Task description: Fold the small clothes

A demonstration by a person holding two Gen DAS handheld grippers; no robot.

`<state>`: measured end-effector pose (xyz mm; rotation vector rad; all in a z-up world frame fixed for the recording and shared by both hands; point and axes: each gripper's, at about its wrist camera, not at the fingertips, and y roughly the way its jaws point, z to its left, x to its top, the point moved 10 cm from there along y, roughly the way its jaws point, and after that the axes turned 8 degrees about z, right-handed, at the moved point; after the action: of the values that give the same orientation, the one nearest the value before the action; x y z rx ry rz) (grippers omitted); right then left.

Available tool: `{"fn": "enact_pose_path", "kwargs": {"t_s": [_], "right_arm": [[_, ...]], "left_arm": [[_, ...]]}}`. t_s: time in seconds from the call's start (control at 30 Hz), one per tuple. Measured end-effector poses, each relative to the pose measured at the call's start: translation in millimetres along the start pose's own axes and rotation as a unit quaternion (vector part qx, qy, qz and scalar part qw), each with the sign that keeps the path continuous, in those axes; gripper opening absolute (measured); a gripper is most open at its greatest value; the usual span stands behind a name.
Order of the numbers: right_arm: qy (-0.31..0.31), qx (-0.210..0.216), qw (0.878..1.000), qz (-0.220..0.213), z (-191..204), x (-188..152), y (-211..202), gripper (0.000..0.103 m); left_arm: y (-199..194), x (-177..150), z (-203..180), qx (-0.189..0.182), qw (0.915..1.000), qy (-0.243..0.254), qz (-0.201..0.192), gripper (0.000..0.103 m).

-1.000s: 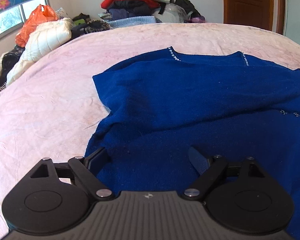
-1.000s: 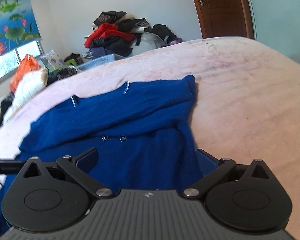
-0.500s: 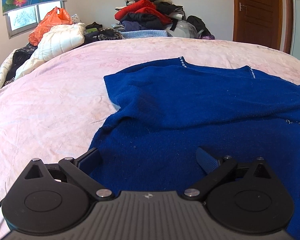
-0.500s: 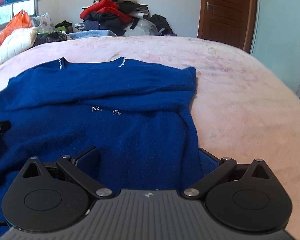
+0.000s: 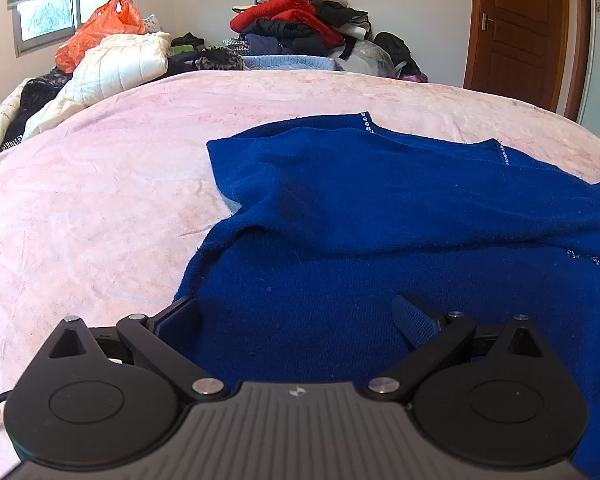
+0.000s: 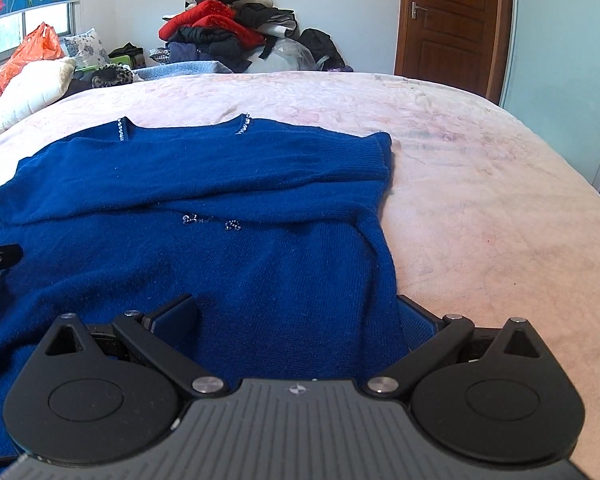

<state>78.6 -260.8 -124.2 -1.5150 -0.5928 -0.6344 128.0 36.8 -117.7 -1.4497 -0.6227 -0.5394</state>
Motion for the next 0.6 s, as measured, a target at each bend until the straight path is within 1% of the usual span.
{"fn": "enact_pose_path", "kwargs": {"t_s": [0.07,0.17,0.23,0.3,0.33,0.4,0.47,0.53,0.6], "right_arm": [[0.000,0.008,1.000,0.002,0,0,0,0.103],[-0.002,0.026,1.000,0.006,-3,-2,-7,0.103],[-0.005,0.037,0.999,0.007,-6,-8,-13,0.102],[-0.013,0.037,0.999,0.003,-8,-16,-20,0.102],[-0.014,0.036,0.999,0.001,-9,-20,-23,0.102],[-0.011,0.032,0.999,-0.005,-11,-26,-29,0.102],[-0.009,0.022,1.000,-0.007,-10,-30,-31,0.102],[-0.018,0.010,1.000,-0.005,-8,-30,-30,0.103],[-0.021,0.007,1.000,-0.006,-7,-30,-30,0.103]], "left_arm": [[-4,-2,0,-0.014,0.9996,0.014,0.017,0.103],[-17,-9,3,-0.047,0.9983,0.015,0.033,0.103],[-28,-17,5,-0.071,0.9967,0.015,0.038,0.103],[-38,-25,4,-0.093,0.9948,0.017,0.037,0.103],[-41,-29,4,-0.095,0.9946,0.020,0.036,0.103],[-40,-37,1,-0.087,0.9948,0.040,0.036,0.103],[-40,-42,-6,-0.062,0.9947,0.080,0.017,0.103],[-42,-43,-9,-0.052,0.9952,0.082,0.005,0.103],[-41,-43,-9,-0.054,0.9954,0.080,0.001,0.103]]}}
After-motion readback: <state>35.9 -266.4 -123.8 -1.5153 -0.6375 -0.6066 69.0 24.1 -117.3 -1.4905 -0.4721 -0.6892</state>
